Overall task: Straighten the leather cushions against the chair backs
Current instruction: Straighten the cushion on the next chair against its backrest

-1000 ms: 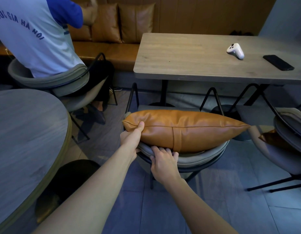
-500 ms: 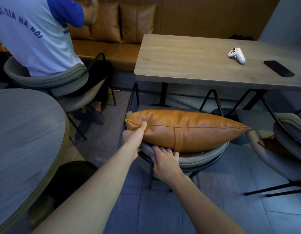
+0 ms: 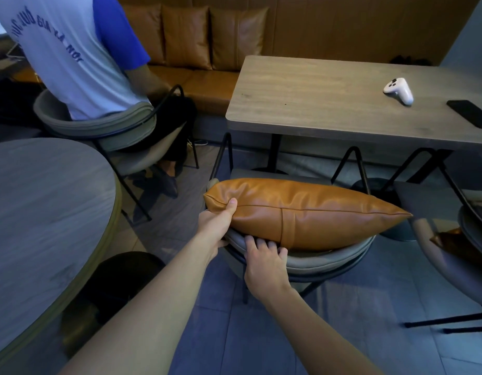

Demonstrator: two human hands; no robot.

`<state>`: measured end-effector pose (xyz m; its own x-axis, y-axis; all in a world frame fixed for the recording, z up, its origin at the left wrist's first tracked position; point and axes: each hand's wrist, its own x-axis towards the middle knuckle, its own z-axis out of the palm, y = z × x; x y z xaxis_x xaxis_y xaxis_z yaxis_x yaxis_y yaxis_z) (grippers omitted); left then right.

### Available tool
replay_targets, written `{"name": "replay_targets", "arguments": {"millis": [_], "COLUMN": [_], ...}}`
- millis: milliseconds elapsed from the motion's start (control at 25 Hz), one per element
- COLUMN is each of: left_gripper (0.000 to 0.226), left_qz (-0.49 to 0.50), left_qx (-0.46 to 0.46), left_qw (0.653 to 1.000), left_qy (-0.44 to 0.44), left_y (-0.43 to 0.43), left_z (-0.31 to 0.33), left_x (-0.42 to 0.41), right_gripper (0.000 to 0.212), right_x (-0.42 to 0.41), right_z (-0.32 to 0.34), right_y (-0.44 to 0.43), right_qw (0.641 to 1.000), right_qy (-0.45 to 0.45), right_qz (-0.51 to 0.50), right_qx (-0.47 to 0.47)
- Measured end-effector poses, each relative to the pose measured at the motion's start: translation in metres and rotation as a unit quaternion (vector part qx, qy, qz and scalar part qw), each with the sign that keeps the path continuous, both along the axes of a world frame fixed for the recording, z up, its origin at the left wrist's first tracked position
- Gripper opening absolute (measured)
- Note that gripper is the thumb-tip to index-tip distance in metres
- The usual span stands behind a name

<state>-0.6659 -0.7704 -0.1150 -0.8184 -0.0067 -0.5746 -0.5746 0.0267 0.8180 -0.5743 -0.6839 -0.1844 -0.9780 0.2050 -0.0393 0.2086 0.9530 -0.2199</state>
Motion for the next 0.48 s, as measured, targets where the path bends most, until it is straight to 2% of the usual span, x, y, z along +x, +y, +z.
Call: {"name": "replay_targets", "arguments": {"millis": [80, 200, 280, 360, 400, 480], "left_gripper": [0.065, 0.071, 0.076, 0.082, 0.085, 0.083], "left_qz": [-0.014, -0.056, -0.082, -0.115, -0.131, -0.157], "left_qx": [-0.012, -0.049, -0.063, -0.065, -0.060, -0.032], "left_qw": [1.000, 0.997, 0.995, 0.991, 0.990, 0.986], "left_qy": [-0.002, 0.005, 0.002, -0.005, -0.011, -0.036], "left_y": [-0.003, -0.010, -0.016, -0.019, -0.022, -0.030], "left_z": [0.001, 0.002, 0.003, 0.008, 0.010, 0.012], "left_x": [-0.001, -0.004, -0.008, -0.012, -0.015, -0.020], "right_gripper": [0.044, 0.044, 0.034, 0.018, 0.022, 0.052], "right_x": [0.000, 0.001, -0.002, -0.006, -0.010, -0.020], "right_z": [-0.001, 0.009, 0.020, 0.040, 0.046, 0.050], "right_y": [-0.001, -0.005, -0.012, -0.016, -0.018, -0.018], "right_qw": [1.000, 0.994, 0.986, 0.982, 0.979, 0.967], "right_qy": [-0.016, -0.049, -0.076, -0.030, 0.012, 0.091], "right_qz": [0.004, 0.016, 0.021, 0.033, 0.054, 0.101], "right_qx": [0.017, 0.095, 0.149, 0.184, 0.199, 0.215]}}
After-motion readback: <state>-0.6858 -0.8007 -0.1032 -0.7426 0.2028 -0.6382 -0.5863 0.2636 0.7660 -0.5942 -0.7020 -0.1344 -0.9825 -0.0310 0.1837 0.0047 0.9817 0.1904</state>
